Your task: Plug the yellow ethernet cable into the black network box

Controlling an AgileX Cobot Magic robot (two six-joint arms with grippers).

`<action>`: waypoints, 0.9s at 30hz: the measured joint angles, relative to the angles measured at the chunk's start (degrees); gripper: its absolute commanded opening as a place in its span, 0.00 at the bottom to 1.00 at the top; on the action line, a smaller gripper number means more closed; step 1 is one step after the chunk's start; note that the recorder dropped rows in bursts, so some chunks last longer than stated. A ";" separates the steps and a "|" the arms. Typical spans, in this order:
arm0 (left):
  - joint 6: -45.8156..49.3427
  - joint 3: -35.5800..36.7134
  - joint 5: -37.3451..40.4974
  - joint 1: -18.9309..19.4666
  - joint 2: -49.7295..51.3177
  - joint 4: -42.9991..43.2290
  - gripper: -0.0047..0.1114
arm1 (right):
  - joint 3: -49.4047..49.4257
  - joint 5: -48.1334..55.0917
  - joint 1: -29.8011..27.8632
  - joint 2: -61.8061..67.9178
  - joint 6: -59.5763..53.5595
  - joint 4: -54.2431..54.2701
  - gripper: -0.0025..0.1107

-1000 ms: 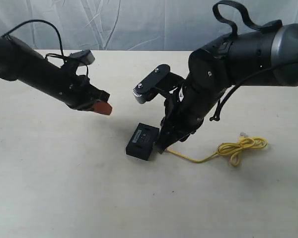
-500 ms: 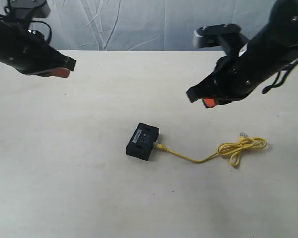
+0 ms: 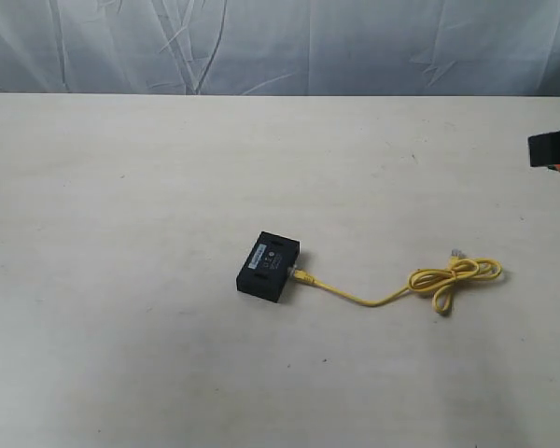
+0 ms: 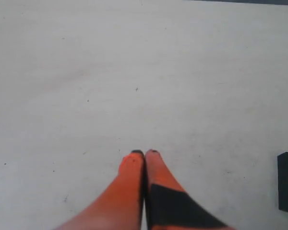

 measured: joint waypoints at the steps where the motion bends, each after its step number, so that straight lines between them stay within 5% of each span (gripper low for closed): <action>1: 0.00 1.29 -0.27 0.00 -2.19 0.00 0.04 | 1.19 -0.33 0.00 -2.78 0.00 0.00 0.02; 14: 5.72 13.45 1.33 0.00 -32.75 0.00 0.04 | 15.31 -1.17 -0.14 -36.94 0.00 -0.60 0.02; 27: 6.20 14.48 1.46 0.00 -39.87 0.00 0.04 | 17.99 -1.39 -0.14 -47.85 0.00 0.22 0.02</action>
